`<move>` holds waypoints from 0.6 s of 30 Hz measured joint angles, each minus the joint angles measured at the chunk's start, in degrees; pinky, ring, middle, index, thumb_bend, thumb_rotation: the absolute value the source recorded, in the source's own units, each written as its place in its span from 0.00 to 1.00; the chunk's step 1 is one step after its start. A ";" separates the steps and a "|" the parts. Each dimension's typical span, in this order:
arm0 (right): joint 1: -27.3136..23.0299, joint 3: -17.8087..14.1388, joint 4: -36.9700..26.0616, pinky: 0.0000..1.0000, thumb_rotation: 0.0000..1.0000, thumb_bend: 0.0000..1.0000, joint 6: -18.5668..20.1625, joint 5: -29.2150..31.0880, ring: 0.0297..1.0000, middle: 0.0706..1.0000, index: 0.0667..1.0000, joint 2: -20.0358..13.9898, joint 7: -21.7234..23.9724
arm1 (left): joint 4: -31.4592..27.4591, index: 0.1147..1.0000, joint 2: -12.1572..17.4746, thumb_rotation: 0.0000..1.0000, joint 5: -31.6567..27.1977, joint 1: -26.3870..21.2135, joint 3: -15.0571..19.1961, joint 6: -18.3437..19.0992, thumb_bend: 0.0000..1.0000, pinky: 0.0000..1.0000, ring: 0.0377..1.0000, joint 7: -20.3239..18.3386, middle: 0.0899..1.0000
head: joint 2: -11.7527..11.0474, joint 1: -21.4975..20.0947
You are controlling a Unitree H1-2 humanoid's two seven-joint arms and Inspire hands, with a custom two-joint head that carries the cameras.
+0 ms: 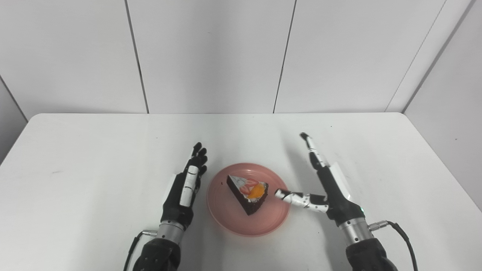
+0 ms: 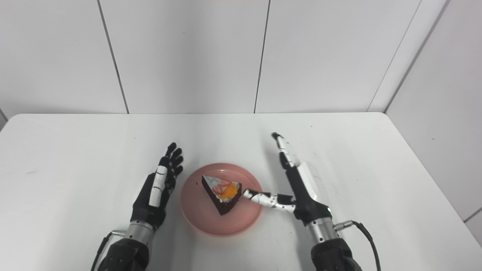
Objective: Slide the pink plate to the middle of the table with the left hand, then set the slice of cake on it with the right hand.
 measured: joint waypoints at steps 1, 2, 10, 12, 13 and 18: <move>0.11 -0.42 0.14 0.99 0.76 0.65 0.47 1.76 1.00 1.00 1.00 1.05 0.07 | -0.12 1.00 0.42 1.00 -0.03 0.00 0.10 0.19 0.66 1.00 1.00 -0.07 1.00 | 0.00 -0.09; 0.11 -0.72 0.39 0.98 0.77 0.62 0.54 2.96 1.00 1.00 1.00 1.77 0.09 | -0.21 1.00 0.76 1.00 -0.04 0.00 0.33 0.60 0.66 1.00 1.00 -0.16 1.00 | 0.00 -0.18; -0.31 -2.36 3.26 1.00 0.77 0.59 0.53 14.05 1.00 1.00 1.00 5.96 0.41 | -0.26 1.00 0.90 1.00 -0.32 0.00 0.97 0.69 0.66 1.00 1.00 -0.34 1.00 | 0.00 -1.06; -0.27 -2.33 3.37 1.00 0.78 0.61 0.54 16.27 1.00 1.00 1.00 7.30 0.73 | -0.26 1.00 1.07 1.00 -0.33 0.00 1.04 0.69 0.66 1.00 1.00 -0.38 1.00 | 0.09 -1.67; -0.30 -2.35 3.37 1.00 0.78 0.62 0.56 17.27 1.00 1.00 1.00 7.82 0.75 | -0.26 1.00 1.15 1.00 -0.37 -0.01 1.04 0.70 0.66 1.00 1.00 -0.46 1.00 | 0.09 -1.67; -0.23 -2.41 3.38 1.00 0.78 0.59 2.15 22.00 1.00 1.00 1.00 9.86 1.30 | -0.40 1.00 1.99 1.00 -1.16 0.00 1.10 0.76 0.69 1.00 1.00 -0.94 1.00 | 0.44 -2.02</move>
